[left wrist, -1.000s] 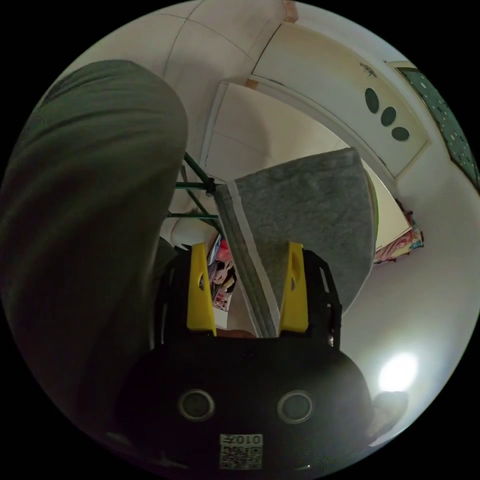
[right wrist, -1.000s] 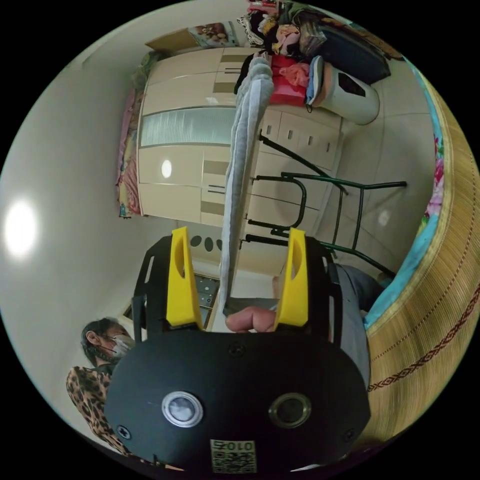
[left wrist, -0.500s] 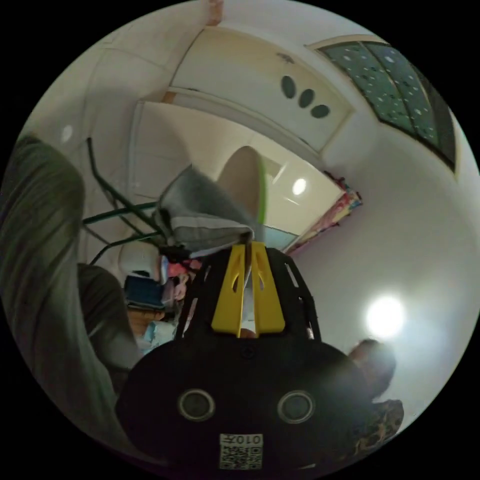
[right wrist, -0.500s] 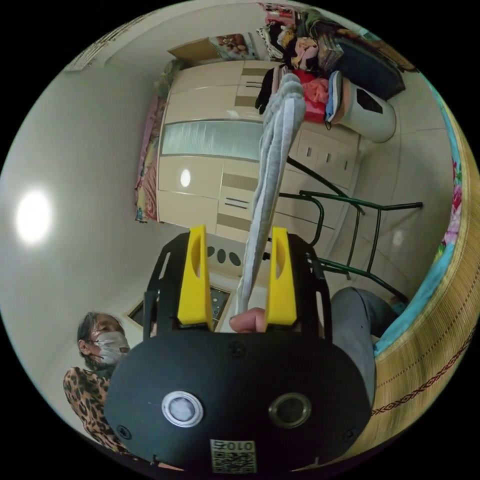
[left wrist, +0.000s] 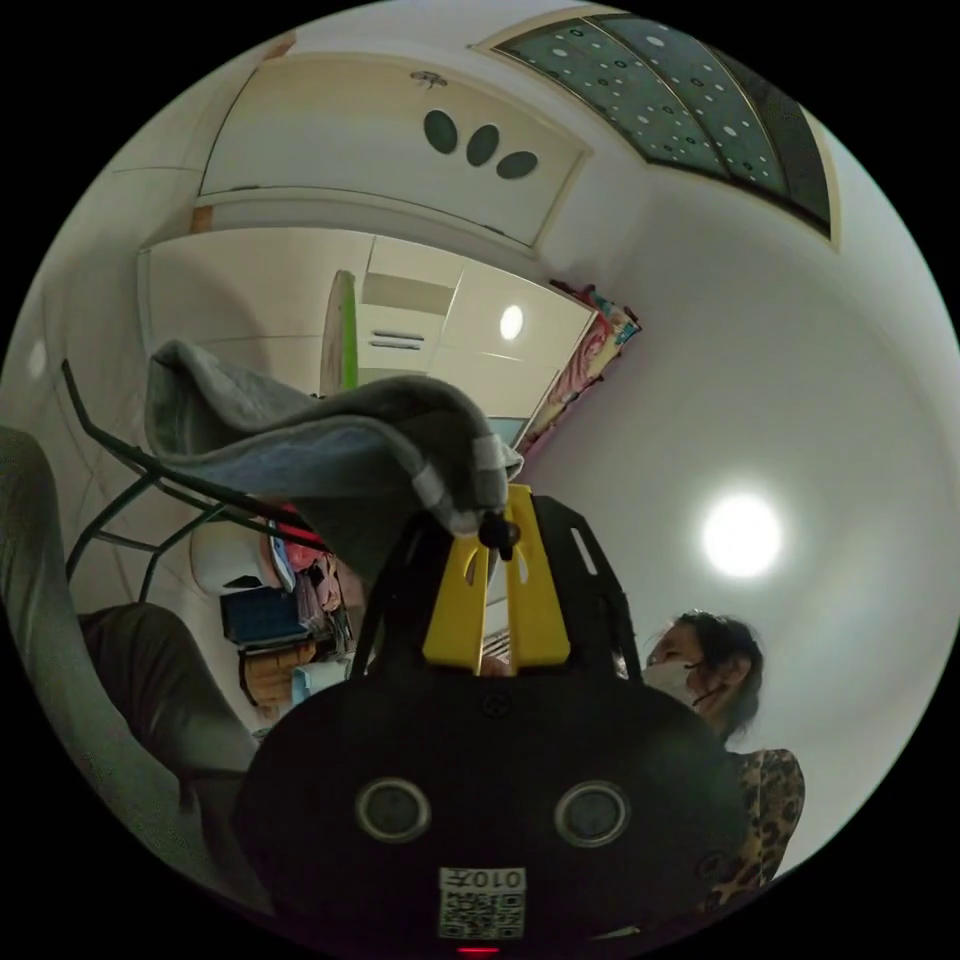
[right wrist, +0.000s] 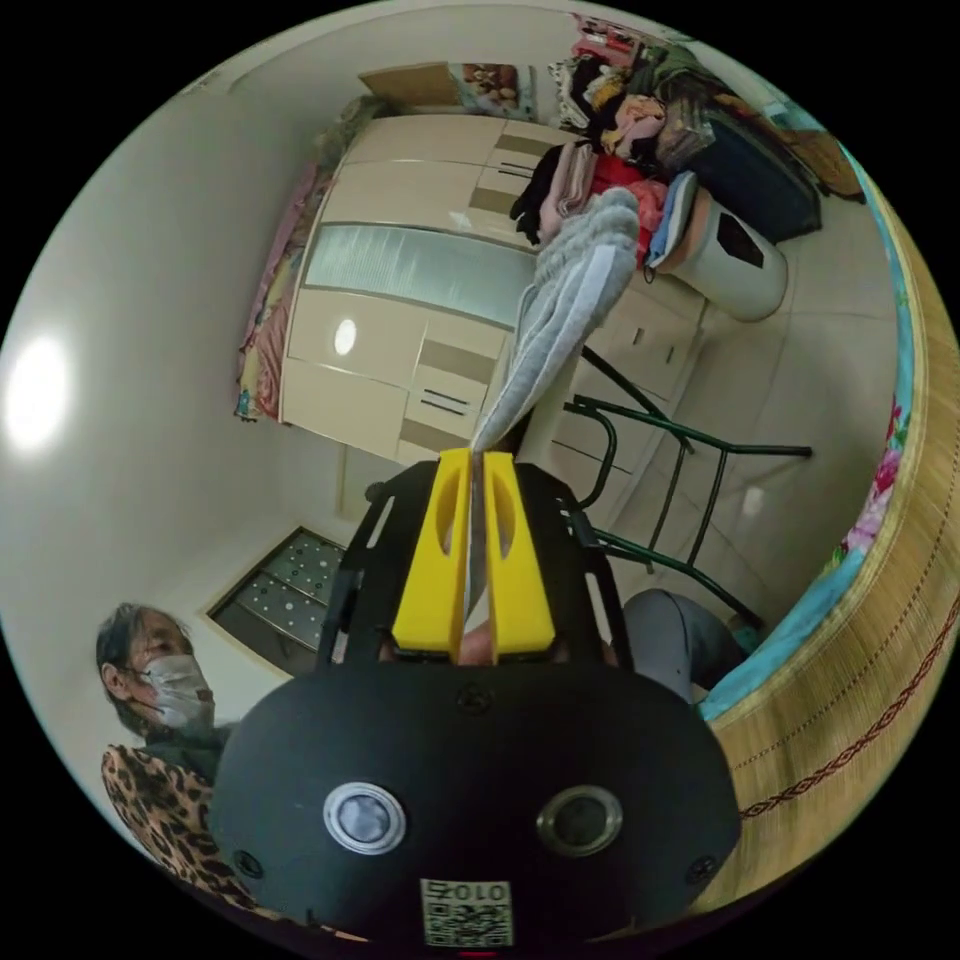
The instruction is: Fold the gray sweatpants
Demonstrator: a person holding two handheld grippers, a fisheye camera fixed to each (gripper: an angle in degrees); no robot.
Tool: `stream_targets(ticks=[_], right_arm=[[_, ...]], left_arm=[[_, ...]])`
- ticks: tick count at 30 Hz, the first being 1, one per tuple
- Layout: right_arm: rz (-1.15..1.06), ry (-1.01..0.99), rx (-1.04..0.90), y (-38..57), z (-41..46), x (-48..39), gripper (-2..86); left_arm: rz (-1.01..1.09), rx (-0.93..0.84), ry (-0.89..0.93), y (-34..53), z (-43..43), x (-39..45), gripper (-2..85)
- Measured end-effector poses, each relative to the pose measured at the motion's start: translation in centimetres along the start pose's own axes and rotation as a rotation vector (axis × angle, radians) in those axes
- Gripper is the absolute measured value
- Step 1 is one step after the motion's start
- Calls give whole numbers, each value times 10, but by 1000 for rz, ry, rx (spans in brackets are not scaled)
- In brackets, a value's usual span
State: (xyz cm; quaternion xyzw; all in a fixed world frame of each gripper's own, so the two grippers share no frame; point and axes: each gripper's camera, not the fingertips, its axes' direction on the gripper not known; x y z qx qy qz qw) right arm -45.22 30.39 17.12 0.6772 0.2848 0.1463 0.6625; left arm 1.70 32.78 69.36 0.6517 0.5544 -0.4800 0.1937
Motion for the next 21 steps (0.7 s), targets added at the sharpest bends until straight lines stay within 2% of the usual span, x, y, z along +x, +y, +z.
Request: stream_targets(ticks=[4, 8, 15, 21], right_arm=[[-105, -105, 13, 13, -12, -24, 22], [-125, -108, 20, 24, -17, -35, 18], [-203, -203, -4, 46, -18, -49, 16], [-247, -270, -5, 3, 33, -69, 18]], left_arm=[[90, -19, 14, 12, 28, 30, 72], [241, 1, -178, 21, 48, 72, 64], [304, -4, -169, 33, 93, 86, 62], [488, -139, -192, -22, 216, 119, 48]])
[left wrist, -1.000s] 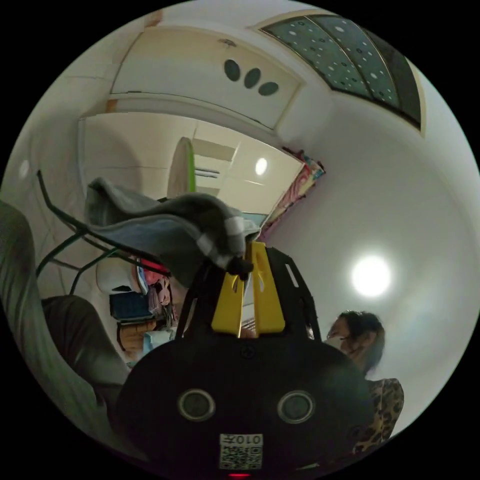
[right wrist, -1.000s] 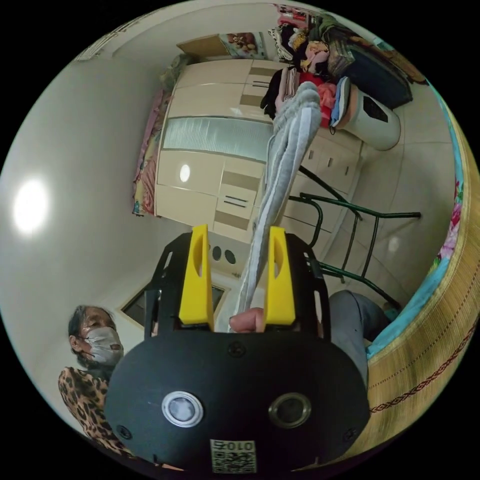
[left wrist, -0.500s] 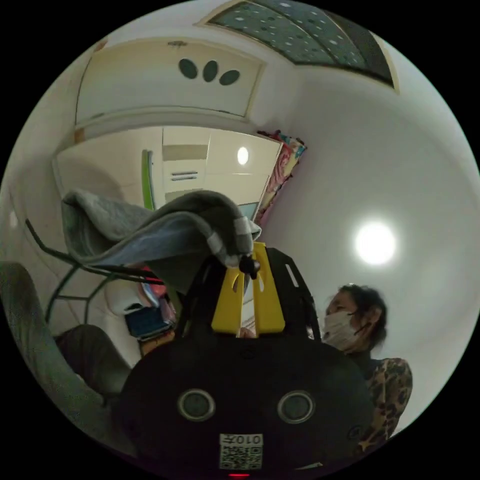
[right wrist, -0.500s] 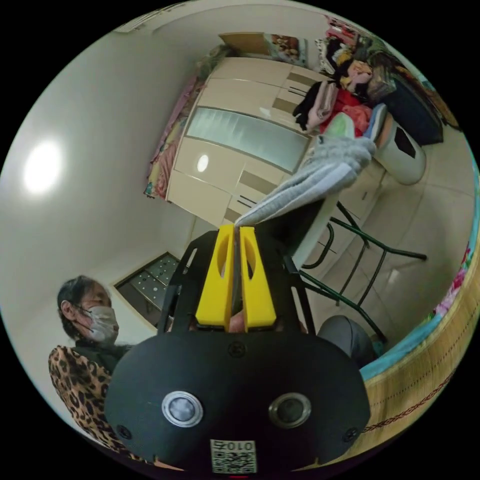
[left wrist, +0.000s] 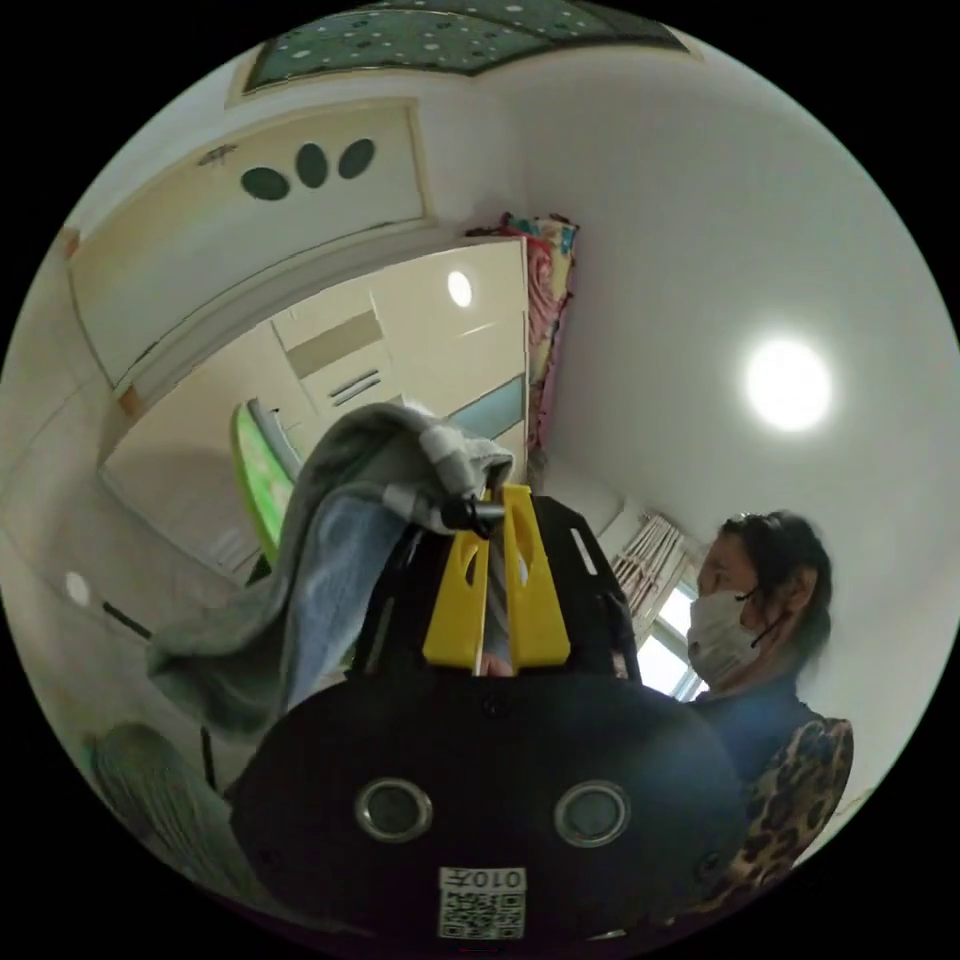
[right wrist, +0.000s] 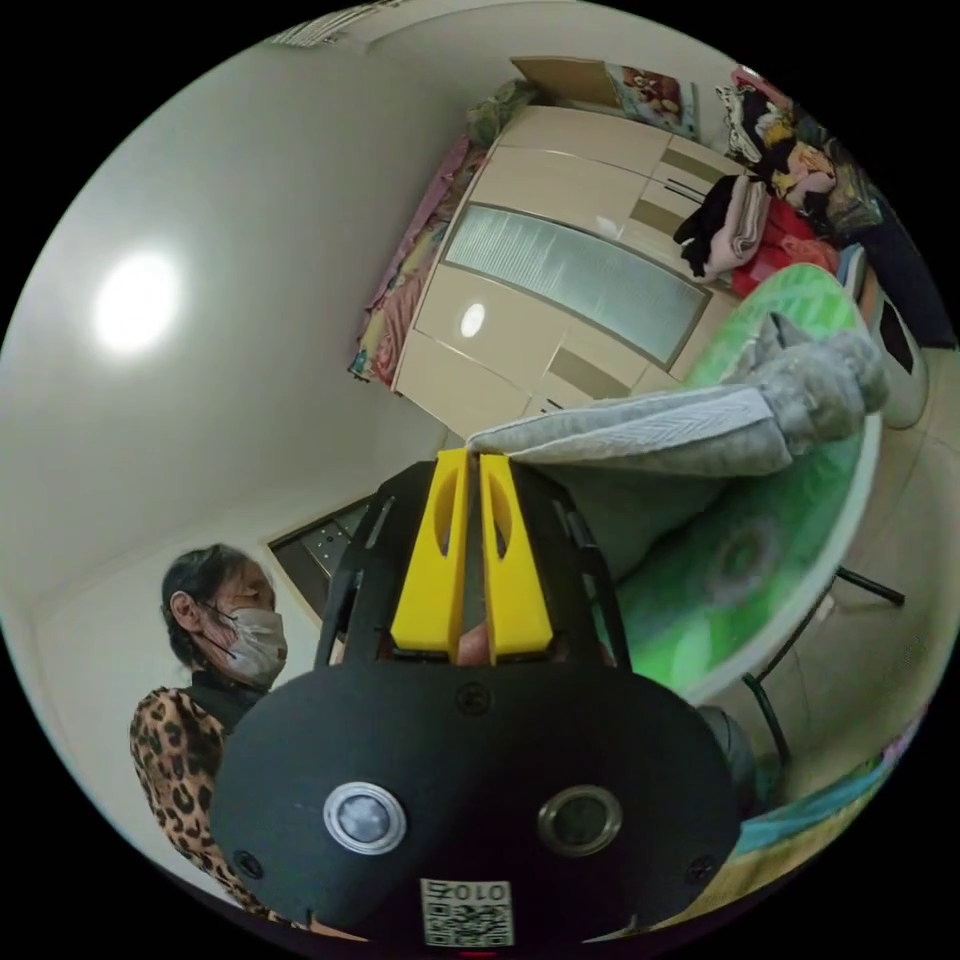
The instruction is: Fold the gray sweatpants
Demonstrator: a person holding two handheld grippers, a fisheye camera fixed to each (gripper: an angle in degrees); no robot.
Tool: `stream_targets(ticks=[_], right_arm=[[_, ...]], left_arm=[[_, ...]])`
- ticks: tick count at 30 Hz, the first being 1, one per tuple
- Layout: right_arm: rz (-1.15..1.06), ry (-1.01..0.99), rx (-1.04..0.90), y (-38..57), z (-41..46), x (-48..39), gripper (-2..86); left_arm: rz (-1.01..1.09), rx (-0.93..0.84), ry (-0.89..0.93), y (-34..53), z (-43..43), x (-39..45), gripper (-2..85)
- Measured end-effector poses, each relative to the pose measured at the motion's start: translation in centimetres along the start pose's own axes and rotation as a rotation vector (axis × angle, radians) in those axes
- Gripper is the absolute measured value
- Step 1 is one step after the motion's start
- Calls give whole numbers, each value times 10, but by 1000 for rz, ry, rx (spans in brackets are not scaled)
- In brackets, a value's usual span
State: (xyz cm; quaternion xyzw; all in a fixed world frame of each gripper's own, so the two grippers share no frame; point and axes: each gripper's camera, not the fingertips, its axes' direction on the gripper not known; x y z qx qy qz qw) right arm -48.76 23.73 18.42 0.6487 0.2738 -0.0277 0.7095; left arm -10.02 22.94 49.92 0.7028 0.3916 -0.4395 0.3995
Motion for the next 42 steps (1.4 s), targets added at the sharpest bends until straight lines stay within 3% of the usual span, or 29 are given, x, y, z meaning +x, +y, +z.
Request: stream_targets(ticks=[6, 8, 12, 17, 22, 27, 29, 31, 36, 40, 42], right_arm=[[47, 104, -6, -69, 90, 47, 21], [38, 194, -25, -94, 123, 72, 22], [198, 393, -70, -143, 198, 196, 23], [429, 549, -83, -135, 250, 340, 21], [504, 525, -46, -122, 242, 383, 21], [398, 596, -21, -133, 239, 379, 27], [500, 620, -7, -126, 237, 410, 35], [580, 632, 29, -100, 235, 439, 39], [509, 625, 41, -75, 231, 449, 43], [491, 622, 44, -62, 235, 459, 48], [491, 628, 44, -56, 238, 462, 49]], left_arm=[[101, -202, -11, -133, 188, -26, 12], [97, -306, -43, -190, 288, -60, 7], [32, -467, -155, -242, 438, -147, 3], [-336, -590, -407, -220, 560, -299, 1], [-456, -621, -386, -224, 612, -328, 0], [-246, -711, -476, -263, 661, -274, 0], [-263, -855, -590, -264, 704, -294, 1], [-409, -975, -652, -256, 725, -324, 1], [-383, -955, -515, -264, 738, -326, 1], [-470, -886, -337, -285, 715, -324, 2], [-507, -898, -341, -295, 712, -330, 1]])
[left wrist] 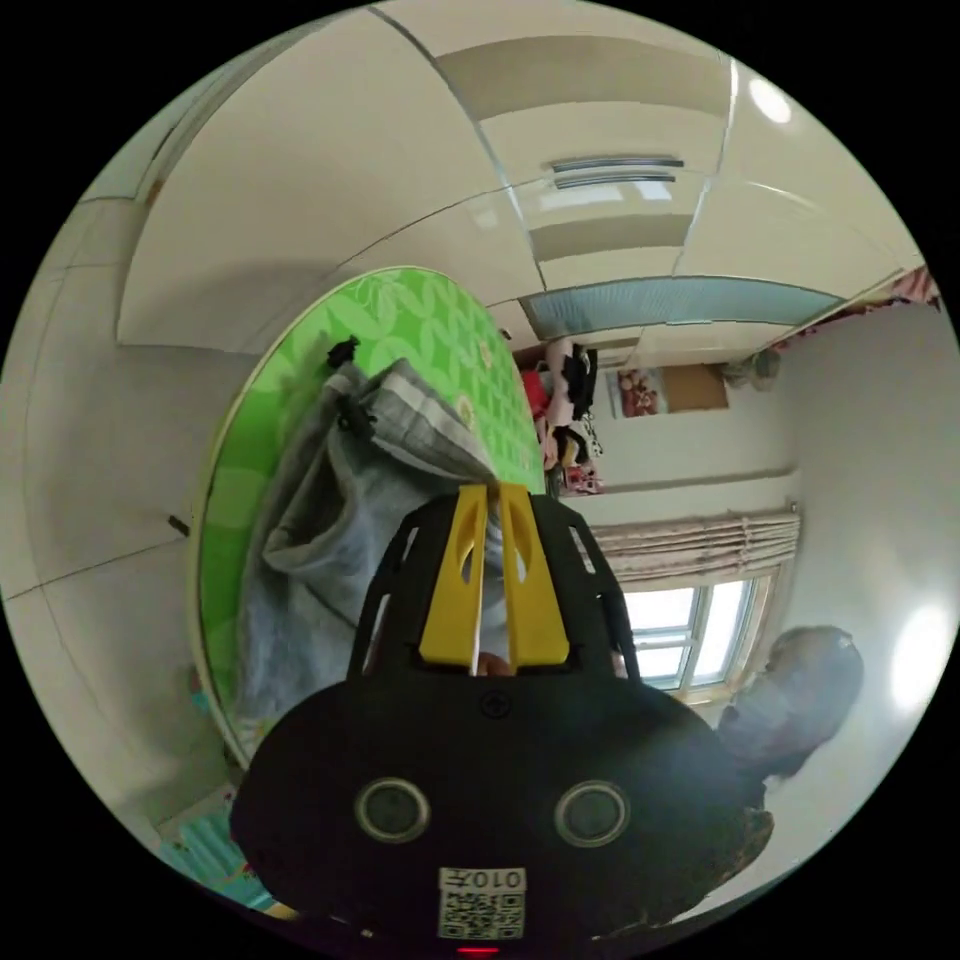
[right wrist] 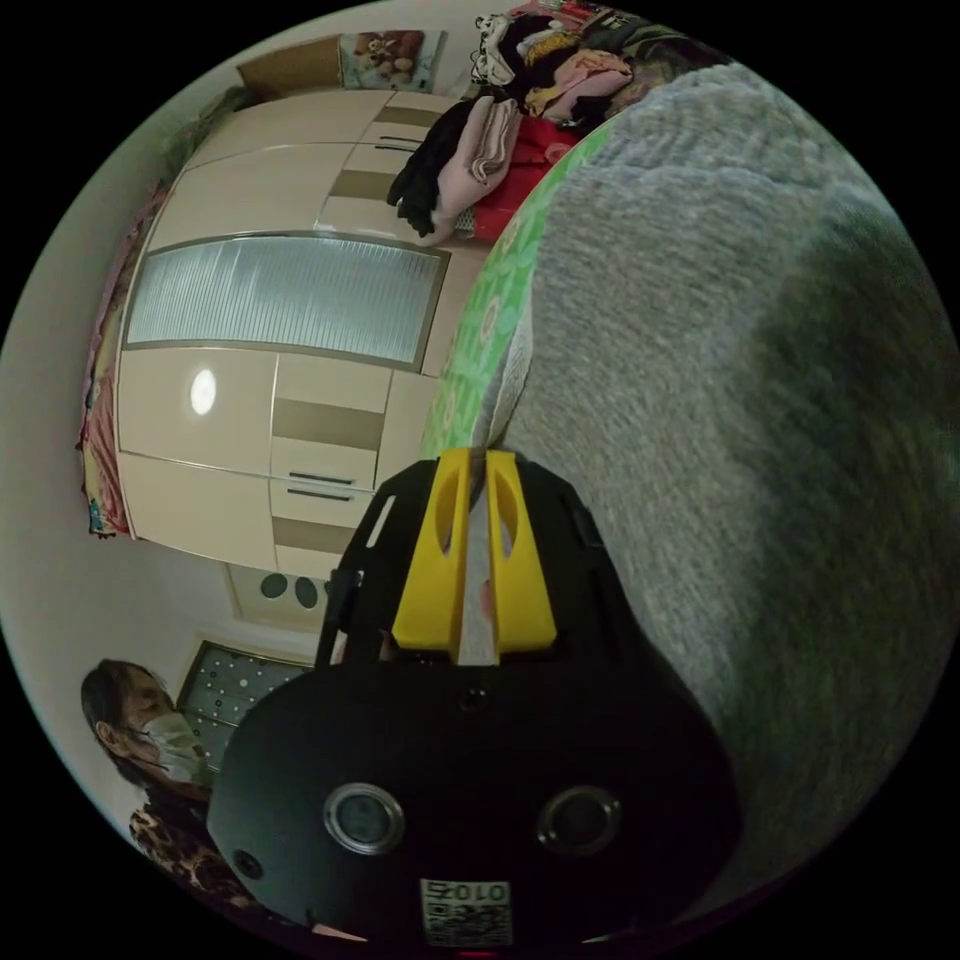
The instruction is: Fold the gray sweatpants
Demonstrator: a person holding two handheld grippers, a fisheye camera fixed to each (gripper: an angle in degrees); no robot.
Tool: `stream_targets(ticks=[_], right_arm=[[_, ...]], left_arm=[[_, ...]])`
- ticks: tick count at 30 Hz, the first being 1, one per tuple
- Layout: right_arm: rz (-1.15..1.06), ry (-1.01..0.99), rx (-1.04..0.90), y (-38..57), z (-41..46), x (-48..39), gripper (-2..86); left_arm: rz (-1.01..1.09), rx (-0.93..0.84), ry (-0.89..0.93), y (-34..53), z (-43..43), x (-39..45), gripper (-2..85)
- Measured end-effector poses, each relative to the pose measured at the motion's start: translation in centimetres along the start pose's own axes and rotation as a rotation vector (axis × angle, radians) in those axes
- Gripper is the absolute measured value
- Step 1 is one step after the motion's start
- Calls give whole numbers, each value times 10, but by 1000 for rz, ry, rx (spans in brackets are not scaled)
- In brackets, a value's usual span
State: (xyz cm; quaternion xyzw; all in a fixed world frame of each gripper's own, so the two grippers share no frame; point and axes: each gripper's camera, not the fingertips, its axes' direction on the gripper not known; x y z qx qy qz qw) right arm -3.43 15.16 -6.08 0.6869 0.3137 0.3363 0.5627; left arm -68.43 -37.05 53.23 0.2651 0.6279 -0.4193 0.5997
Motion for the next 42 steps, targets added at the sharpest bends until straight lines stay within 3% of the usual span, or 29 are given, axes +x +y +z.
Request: stream_targets(ticks=[4, 7, 11, 17, 26, 31, 36, 42], right_arm=[[22, -8, 9, 14, 11, 7, 50], [59, -37, 52, 36, 11, -1, 47], [-129, -170, 67, 94, 1, -52, 50], [-377, 103, -205, 222, 59, -121, 106], [-654, 192, -496, 357, 221, -195, 123], [-892, 382, -568, 447, 333, -278, 146], [-1081, 559, -569, 533, 429, -344, 145], [-1115, 733, -631, 597, 548, -356, 129]], left_arm=[[-6, 94, 124, -26, -30, 15, -1], [43, 206, -5, -42, -54, 46, 0], [117, 174, -175, -35, -64, 71, 2], [17, 130, -333, 17, -58, 49, 23], [149, 103, -610, 27, -34, 108, 99], [241, 57, -689, 7, -18, 114, 103], [360, 39, -638, -24, -21, 109, 95], [376, -154, -490, -52, -13, 78, 56]])
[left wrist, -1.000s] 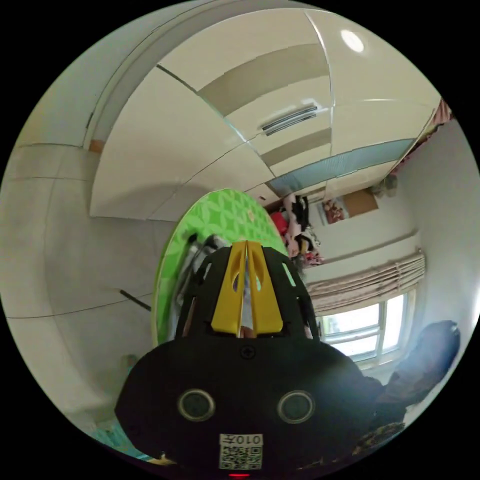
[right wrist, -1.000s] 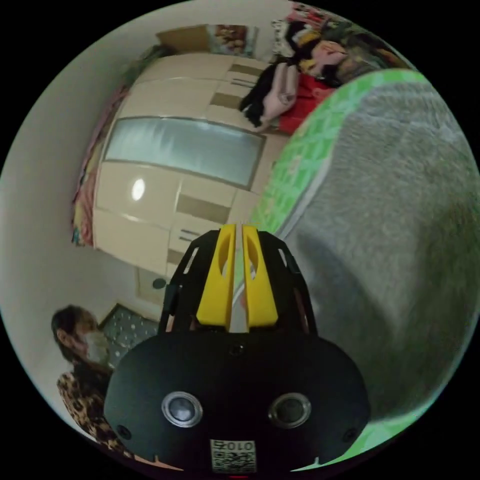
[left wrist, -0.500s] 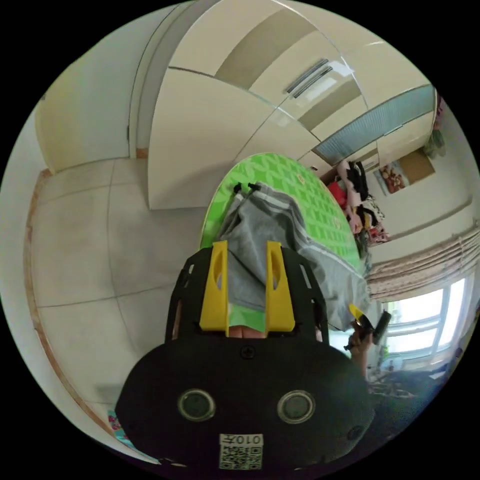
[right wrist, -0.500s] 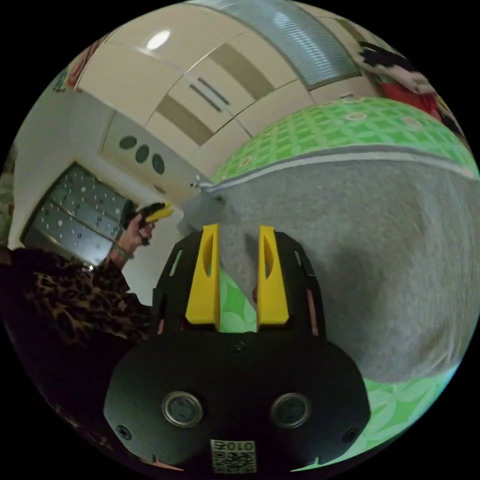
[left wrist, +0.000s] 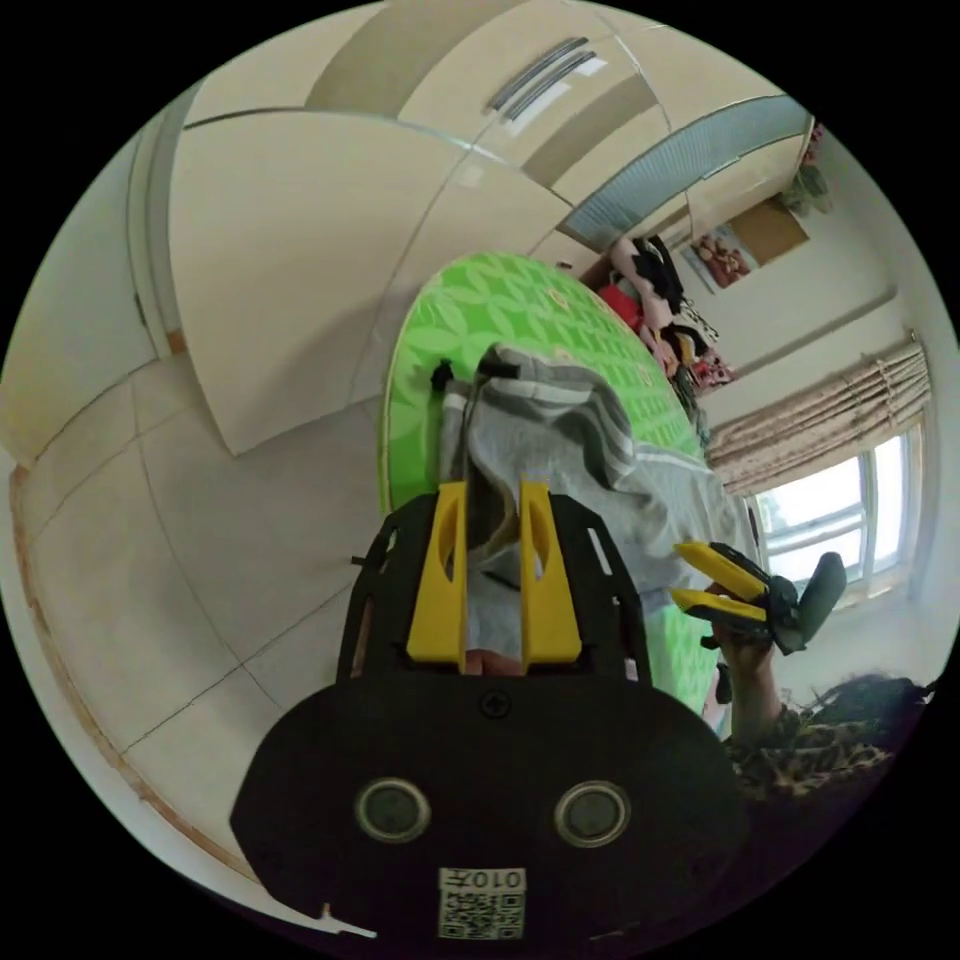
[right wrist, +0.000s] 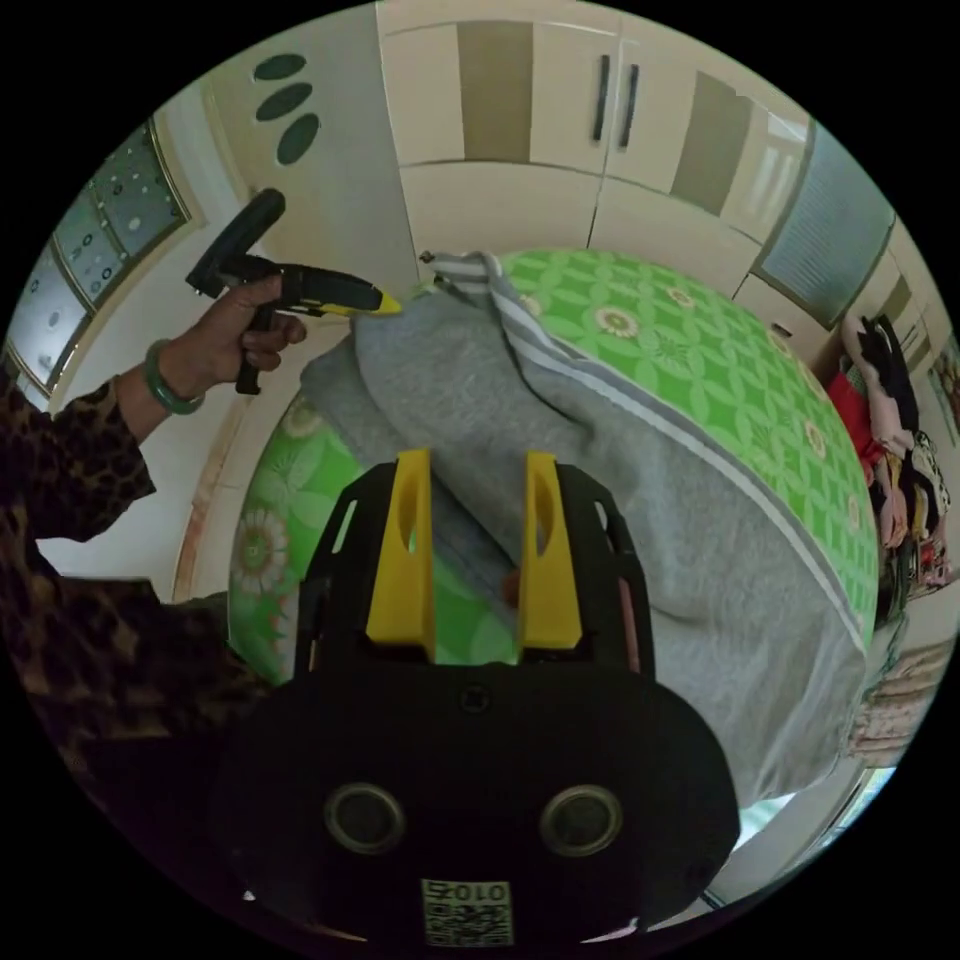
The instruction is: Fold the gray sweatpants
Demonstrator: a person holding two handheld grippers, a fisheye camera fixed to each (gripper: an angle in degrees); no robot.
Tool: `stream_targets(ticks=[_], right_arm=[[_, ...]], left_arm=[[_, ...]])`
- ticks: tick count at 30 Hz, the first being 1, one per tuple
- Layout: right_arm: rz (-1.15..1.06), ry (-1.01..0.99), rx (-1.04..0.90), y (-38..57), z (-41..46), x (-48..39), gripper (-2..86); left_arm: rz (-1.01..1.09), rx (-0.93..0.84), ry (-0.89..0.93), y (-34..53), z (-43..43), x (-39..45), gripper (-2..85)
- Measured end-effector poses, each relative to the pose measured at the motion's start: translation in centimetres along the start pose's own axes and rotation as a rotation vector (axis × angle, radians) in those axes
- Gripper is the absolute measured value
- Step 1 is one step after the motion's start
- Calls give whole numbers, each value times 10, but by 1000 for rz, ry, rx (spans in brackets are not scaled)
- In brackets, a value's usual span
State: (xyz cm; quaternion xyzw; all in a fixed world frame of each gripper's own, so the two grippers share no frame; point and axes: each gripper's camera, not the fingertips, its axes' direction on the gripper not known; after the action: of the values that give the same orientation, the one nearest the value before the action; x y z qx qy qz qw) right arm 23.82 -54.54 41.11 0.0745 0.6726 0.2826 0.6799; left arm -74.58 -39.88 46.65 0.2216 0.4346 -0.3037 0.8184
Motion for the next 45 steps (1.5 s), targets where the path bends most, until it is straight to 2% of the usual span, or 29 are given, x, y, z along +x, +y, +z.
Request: stream_targets(ticks=[3, 7, 9, 12, 16, 21, 25, 29, 33, 35, 38, 41, 45], right_arm=[[1, 25, -52, -18, 27, -19, 108], [3, 145, -99, -34, 42, -22, 36], [23, 66, -47, -35, 20, -14, 26], [52, -81, 27, -21, -3, 1, 19], [97, -224, -93, -3, 58, 20, 16], [171, -285, -71, 15, 79, 43, 17], [174, -311, -101, 17, 89, 59, 21], [229, -343, -9, 19, 70, 82, 32], [282, -435, -1, 13, 73, 123, 53], [271, -466, 6, 12, 69, 135, 56], [208, -525, -41, 14, 69, 151, 57], [134, -637, -143, 26, 79, 159, 59], [197, -654, -89, 63, 66, 179, 45]], left_arm=[[24, -23, 10, -8, -3, -8, 27], [89, 8, 168, -23, -47, 2, 4], [156, 36, 204, -23, -79, 15, 1], [204, 61, 155, -6, -117, 21, -1], [59, -119, 92, 17, -70, -24, -2], [-61, -61, 231, 37, -67, -60, -2], [-13, -97, 143, 36, -68, -59, -2], [-5, -2, 194, 27, -89, -57, -2], [-65, -135, 141, 24, -72, -72, -2], [-102, -83, 206, 33, -78, -85, -2], [-100, -51, 253, 35, -80, -90, -2], [-33, -69, 198, 25, -84, -81, -2], [-16, -105, 172, 20, -80, -86, -2]])
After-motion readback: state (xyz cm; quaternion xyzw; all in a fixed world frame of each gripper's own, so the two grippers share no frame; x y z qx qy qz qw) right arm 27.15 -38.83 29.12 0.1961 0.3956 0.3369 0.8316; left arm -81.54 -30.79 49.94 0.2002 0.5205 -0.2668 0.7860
